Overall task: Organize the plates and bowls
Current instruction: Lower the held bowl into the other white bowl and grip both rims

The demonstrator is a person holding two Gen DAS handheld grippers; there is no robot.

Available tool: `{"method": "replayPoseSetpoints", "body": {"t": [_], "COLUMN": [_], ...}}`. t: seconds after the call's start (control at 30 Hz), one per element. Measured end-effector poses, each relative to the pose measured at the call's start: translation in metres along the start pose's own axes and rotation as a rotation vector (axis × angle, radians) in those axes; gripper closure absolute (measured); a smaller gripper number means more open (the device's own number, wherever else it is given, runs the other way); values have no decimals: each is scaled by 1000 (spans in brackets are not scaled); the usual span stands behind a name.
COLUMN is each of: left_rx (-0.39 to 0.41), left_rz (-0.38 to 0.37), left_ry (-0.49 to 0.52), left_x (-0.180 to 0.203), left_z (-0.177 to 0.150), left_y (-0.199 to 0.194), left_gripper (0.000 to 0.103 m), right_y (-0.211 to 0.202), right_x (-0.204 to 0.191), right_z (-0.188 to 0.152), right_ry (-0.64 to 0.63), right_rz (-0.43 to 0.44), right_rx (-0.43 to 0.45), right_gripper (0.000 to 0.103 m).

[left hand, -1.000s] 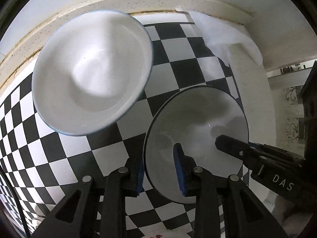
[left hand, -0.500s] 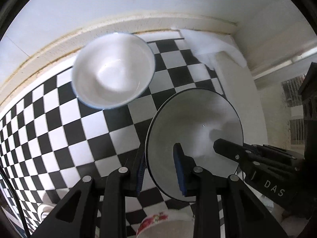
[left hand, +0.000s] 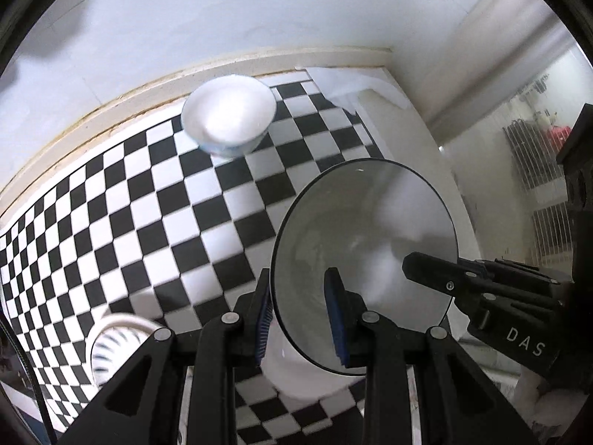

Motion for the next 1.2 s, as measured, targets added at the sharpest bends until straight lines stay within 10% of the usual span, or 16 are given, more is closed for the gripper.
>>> {"method": "replayPoseSetpoints", "body": {"t": [0.5,1.2], "left_rx": [-134,-214], "left_rz": [-2,70], "left_ry": [6,9], "left_x": [-1,0], "left_z": [-68,-80], "left_y": [31,66], "left_gripper": [78,78], "right_y": [31,70], "right_x": [14,20], "right_z": [-81,-92], "right_ry": [36,26], "right_rz": [-25,-80], "right_rx": [-97,-196], "right_gripper": [89,88]}}
Point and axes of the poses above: each gripper's, at about its wrist camera, not at the fingertips, and y roughly the way its jaws point, x to its right, z to its top, the point moved 2 cm from there along y, roughly the way its jaws point, and after that the axes turned 14 degrees about z, right-handed, at the moved point
